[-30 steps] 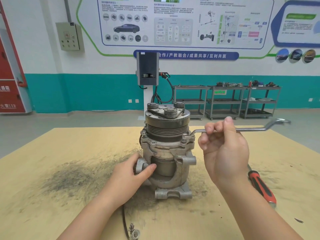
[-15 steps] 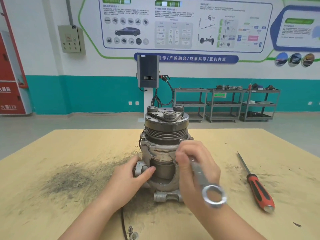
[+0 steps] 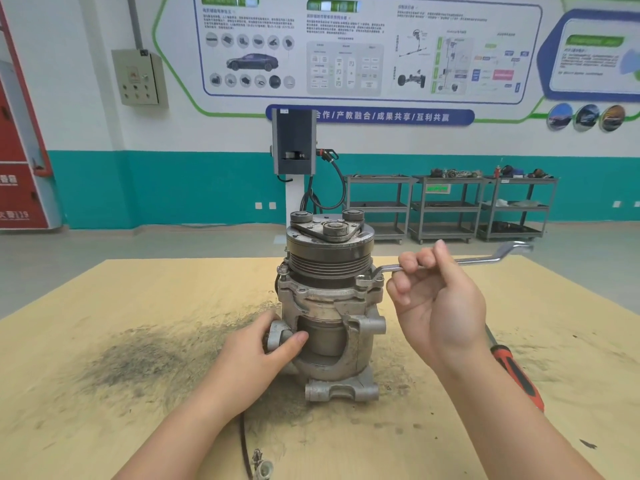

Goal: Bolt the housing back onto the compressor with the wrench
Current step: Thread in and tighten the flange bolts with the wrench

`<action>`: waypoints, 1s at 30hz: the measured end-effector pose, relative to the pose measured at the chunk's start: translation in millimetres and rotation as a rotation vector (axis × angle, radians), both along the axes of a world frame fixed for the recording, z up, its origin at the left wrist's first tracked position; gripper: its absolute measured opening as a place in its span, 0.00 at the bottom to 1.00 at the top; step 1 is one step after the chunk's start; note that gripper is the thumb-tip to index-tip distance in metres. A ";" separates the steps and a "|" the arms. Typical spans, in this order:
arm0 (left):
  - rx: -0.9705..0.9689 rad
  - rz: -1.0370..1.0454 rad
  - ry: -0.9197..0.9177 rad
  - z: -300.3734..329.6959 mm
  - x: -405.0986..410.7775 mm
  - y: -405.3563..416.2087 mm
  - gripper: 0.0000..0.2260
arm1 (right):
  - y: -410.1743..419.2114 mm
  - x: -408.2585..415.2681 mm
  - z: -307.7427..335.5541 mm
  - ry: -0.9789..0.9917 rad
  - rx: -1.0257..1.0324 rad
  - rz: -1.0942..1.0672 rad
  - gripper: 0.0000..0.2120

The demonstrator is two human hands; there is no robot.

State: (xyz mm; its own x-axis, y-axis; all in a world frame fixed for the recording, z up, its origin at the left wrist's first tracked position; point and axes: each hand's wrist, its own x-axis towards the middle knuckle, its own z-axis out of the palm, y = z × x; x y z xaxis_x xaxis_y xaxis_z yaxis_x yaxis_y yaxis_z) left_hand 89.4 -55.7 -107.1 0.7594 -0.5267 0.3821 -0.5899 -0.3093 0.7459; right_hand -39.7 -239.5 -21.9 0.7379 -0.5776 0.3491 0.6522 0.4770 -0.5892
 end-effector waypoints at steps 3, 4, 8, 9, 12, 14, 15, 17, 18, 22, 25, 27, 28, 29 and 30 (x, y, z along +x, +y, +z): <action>-0.002 -0.002 0.005 0.5 -0.7 0.7 0.11 | -4.2 -0.6 -0.2 0.011 0.043 0.069 0.19; -0.004 0.000 0.004 0.4 -0.6 0.9 0.13 | -2.2 -1.1 -1.4 0.006 0.014 0.026 0.19; 0.001 0.010 0.002 0.0 -0.1 0.9 0.16 | 24.6 -2.0 -16.7 -0.110 -0.373 -0.433 0.19; 0.000 0.013 0.002 -0.2 0.1 0.8 0.16 | 33.3 -1.0 -22.8 -0.177 -0.558 -0.586 0.17; -0.003 0.013 0.008 -0.3 0.1 -0.8 0.15 | 48.9 4.1 -39.5 -0.250 -1.173 -0.873 0.16; -0.002 0.023 0.004 -0.1 0.0 -0.9 0.15 | 50.0 3.1 -35.9 -0.237 -1.197 -0.907 0.18; 0.006 0.025 0.003 0.2 -0.1 -0.6 0.16 | 49.2 0.6 -30.1 -0.269 -1.104 -0.866 0.17; 0.032 0.028 0.006 1.1 -0.6 -0.1 0.17 | 42.8 -7.4 -16.8 -0.338 -0.837 -0.737 0.14; 0.039 0.030 0.008 1.3 -0.7 -0.2 0.18 | 37.8 -11.2 -10.7 -0.329 -0.695 -0.687 0.14; 0.035 0.046 0.010 2.2 -1.3 -0.5 0.17 | 20.1 -15.6 1.6 -0.137 -0.307 -0.366 0.17; 0.023 0.034 0.013 2.2 -1.6 -0.4 0.16 | 10.1 -8.4 0.5 -0.060 -0.113 -0.146 0.16; 0.019 0.038 0.016 2.4 -2.1 -0.6 0.17 | 3.3 -4.3 -0.1 -0.024 -0.033 -0.046 0.18; 0.018 0.040 0.017 2.3 -2.3 -0.7 0.18 | 0.9 -3.2 0.1 -0.010 -0.010 -0.007 0.18; 0.016 0.041 0.018 2.6 -2.8 -0.7 0.17 | -0.7 -2.7 0.5 0.001 0.009 0.024 0.17; 0.015 0.041 0.020 2.9 -3.3 -0.6 0.17 | -0.9 -2.7 0.8 0.005 0.027 0.046 0.16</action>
